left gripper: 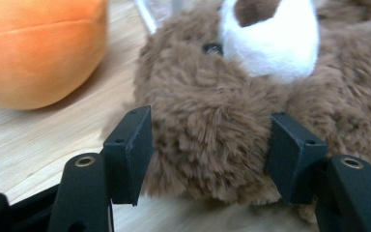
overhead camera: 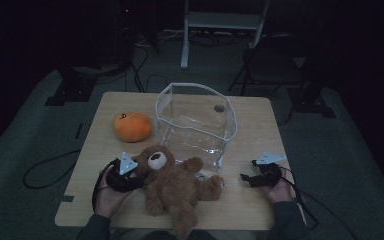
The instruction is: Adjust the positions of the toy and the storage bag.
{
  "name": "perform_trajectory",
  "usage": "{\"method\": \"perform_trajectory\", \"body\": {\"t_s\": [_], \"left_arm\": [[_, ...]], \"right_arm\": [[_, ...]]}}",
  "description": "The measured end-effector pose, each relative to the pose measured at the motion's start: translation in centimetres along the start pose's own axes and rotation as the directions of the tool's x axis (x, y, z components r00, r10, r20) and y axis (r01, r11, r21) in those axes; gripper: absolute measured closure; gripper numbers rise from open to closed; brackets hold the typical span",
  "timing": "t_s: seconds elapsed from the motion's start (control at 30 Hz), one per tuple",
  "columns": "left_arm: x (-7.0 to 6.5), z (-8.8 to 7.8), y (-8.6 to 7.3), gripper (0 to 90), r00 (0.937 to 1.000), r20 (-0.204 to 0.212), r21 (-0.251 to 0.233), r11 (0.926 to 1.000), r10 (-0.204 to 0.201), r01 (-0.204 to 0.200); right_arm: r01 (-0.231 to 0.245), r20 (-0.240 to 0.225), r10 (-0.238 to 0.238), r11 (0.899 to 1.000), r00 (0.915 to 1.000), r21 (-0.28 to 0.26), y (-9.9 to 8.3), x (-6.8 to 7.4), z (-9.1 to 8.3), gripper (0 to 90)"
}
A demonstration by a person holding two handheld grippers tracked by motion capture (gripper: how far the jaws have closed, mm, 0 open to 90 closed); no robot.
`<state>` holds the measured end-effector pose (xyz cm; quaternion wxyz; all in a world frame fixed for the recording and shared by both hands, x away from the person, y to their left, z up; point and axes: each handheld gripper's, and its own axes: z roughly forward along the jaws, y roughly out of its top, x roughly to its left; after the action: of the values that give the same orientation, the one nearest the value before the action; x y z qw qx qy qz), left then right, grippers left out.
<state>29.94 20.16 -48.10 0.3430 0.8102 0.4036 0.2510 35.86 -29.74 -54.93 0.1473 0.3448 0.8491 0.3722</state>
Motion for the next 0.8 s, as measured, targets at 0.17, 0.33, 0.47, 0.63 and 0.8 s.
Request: {"method": "perform_trajectory", "body": {"t_s": [0.17,0.33,0.47,0.63,0.8], "left_arm": [[1.9,0.5,0.2,39.8,0.9988,-0.043,0.026,0.9994,-0.023,0.025],[4.0,1.2,0.5,40.5,0.9955,-0.083,0.056,0.9972,-0.045,0.050],[5.2,1.6,0.7,41.2,0.9919,-0.114,0.078,0.9948,-0.057,0.066],[6.5,1.8,0.9,45.5,0.9805,-0.179,0.098,0.9903,-0.080,0.099],[6.9,1.4,1.0,44.8,0.9809,-0.158,0.073,0.9893,-0.114,0.126]], "right_arm": [[0.001,0.001,-0.001,1.000,1.0000,-0.001,0.0,0.0,0.0,18.6],[0.001,0.001,-0.001,1.000,1.0000,-0.001,0.0,0.0,0.0,18.6],[0.001,0.001,-0.001,1.000,1.0000,-0.001,0.0,0.0,0.0,18.6],[0.000,0.001,0.000,1.000,1.0000,-0.001,0.0,0.0,0.0,18.6],[0.001,0.001,-0.001,1.000,1.0000,-0.001,0.0,0.0,0.0,18.6]]}}
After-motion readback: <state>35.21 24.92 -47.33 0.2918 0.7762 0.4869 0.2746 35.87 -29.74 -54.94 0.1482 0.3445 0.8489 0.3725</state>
